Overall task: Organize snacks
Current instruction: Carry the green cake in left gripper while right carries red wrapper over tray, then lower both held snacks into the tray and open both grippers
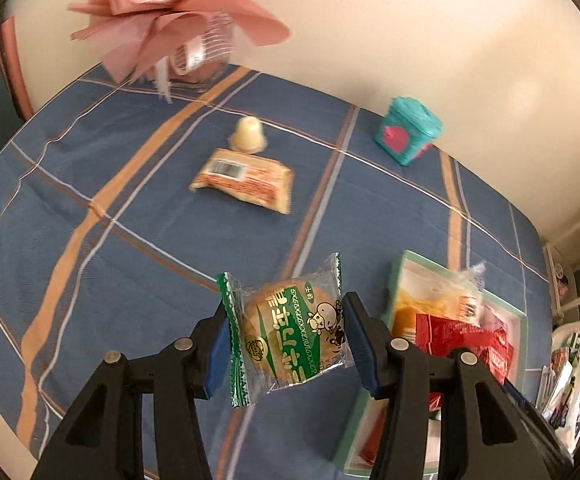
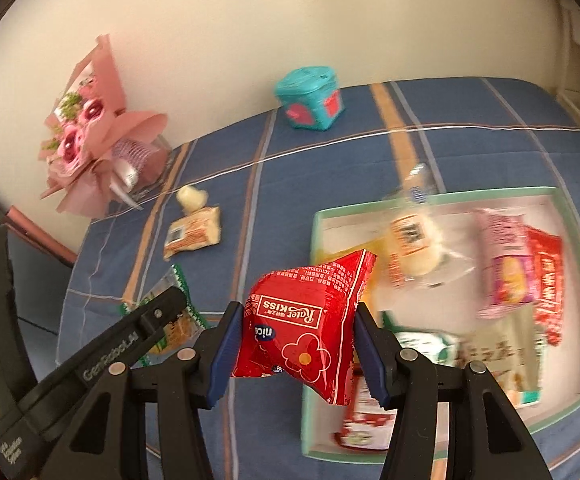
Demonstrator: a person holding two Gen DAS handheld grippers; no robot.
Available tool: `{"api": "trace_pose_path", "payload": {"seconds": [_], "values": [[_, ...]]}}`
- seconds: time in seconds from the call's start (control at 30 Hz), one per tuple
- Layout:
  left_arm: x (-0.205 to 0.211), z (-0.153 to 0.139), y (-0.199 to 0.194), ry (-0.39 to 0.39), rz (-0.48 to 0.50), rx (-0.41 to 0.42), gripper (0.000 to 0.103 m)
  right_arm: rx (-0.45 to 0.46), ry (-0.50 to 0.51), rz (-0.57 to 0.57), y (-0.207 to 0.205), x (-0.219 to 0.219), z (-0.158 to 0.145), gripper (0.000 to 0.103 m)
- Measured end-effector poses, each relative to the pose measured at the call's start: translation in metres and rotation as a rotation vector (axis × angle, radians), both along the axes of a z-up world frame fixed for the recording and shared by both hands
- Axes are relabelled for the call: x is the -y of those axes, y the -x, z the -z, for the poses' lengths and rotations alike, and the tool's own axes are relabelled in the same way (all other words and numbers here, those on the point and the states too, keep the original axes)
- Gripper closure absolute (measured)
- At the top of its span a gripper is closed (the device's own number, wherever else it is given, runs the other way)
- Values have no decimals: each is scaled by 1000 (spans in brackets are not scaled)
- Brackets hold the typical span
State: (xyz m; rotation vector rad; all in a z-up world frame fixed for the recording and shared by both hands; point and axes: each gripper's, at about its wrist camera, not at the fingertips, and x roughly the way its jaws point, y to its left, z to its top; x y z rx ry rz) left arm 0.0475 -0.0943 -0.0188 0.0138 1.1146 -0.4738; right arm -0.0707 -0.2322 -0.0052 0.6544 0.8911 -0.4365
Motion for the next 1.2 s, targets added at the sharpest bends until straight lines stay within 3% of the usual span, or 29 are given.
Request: {"api": "trace_pose_path", "payload": {"seconds": [0.77,1.2], "values": [[95,-12,84,7,256,61,49,-32,-24,341,106,120,11,45],[132,-4,101,-12,355,91,49,-34,5,376,119,149,31,44]]}}
